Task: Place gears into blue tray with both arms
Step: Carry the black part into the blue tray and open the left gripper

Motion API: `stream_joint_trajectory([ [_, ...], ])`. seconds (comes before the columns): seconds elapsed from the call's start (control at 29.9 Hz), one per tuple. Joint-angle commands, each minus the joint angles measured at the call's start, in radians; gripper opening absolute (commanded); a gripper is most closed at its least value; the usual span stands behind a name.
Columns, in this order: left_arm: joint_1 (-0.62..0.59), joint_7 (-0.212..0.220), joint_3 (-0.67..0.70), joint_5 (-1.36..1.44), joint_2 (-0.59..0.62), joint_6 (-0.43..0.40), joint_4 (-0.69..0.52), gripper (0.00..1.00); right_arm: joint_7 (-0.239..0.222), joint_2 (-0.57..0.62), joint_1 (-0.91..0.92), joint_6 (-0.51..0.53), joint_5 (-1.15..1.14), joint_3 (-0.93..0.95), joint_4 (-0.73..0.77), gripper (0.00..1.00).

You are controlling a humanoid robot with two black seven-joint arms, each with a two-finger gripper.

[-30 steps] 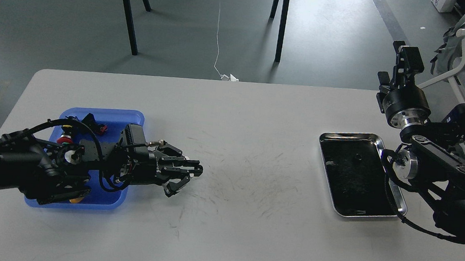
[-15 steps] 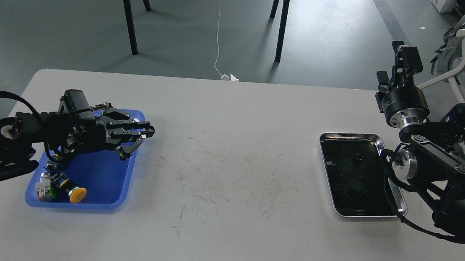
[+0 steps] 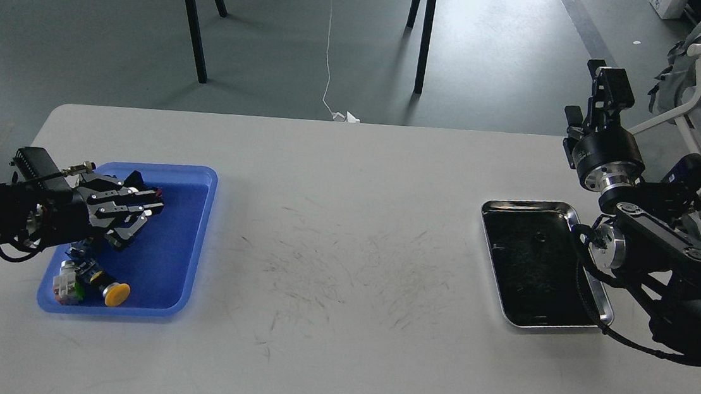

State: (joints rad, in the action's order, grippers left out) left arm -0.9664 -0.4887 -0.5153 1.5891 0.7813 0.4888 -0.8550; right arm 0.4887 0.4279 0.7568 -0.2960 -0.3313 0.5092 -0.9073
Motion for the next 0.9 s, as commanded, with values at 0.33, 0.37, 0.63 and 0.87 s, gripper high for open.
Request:
stream_joint_trajectory([
  [0.33,0.034,0.000,0.021,-0.001,0.003,0.000,0.007,0.28,0.000,0.002,-0.001,0.000,-0.002,0.000,-0.002,0.95],
  [0.37,0.038,0.000,0.021,-0.001,0.003,0.000,0.005,0.29,0.000,0.002,-0.001,0.000,0.000,0.000,-0.002,0.95],
  [0.63,0.045,0.000,0.024,-0.012,0.007,0.000,0.005,0.41,0.000,0.002,-0.001,0.000,-0.002,0.000,-0.002,0.95],
  [0.87,0.031,0.000,0.103,-0.159,0.019,0.000,0.002,0.42,0.000,0.009,0.006,0.000,-0.002,-0.001,-0.016,0.95],
])
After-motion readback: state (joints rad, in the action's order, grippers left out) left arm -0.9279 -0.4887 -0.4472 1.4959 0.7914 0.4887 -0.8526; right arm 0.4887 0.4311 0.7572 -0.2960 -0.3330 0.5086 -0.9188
